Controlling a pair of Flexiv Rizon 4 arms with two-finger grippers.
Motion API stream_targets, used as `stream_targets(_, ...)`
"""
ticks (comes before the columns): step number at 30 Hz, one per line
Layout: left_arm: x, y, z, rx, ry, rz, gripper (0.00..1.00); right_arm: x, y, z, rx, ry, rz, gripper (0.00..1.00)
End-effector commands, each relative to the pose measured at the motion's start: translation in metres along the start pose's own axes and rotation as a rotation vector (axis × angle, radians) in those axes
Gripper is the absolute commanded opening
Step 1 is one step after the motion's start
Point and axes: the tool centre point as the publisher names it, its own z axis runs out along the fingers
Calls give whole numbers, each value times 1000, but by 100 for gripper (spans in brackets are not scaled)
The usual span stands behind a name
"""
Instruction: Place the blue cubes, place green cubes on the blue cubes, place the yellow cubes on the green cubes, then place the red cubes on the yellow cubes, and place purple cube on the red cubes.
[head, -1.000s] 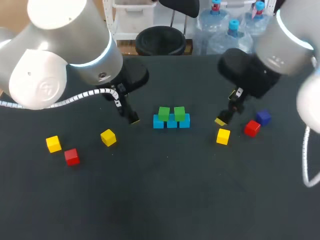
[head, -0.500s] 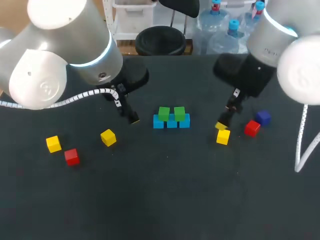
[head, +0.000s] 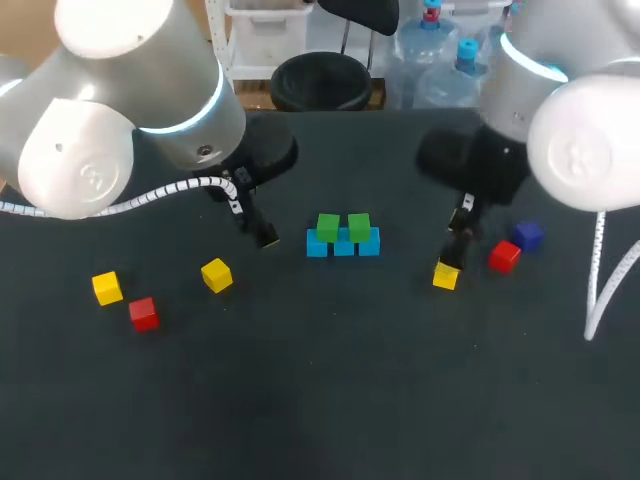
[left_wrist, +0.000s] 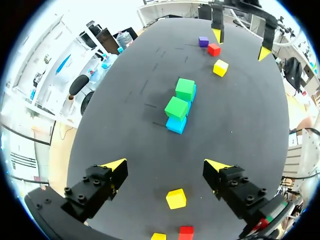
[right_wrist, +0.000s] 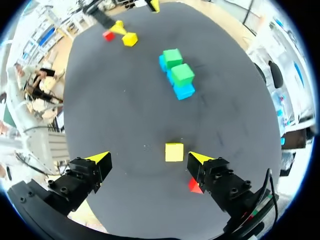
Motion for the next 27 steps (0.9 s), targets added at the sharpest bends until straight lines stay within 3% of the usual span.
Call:
stream_targets(1, 0, 1, 0, 2, -1, 1, 100, -5, 1, 5, -2, 49, -31, 100)
stream_targets(13, 0, 1, 0, 2, -1, 1, 100, 12, -1, 28, 14, 183, -95, 100)
stream_targets(27, 0, 1, 0, 2, -1, 1, 100, 17, -11, 52, 48, 187, -113, 100)
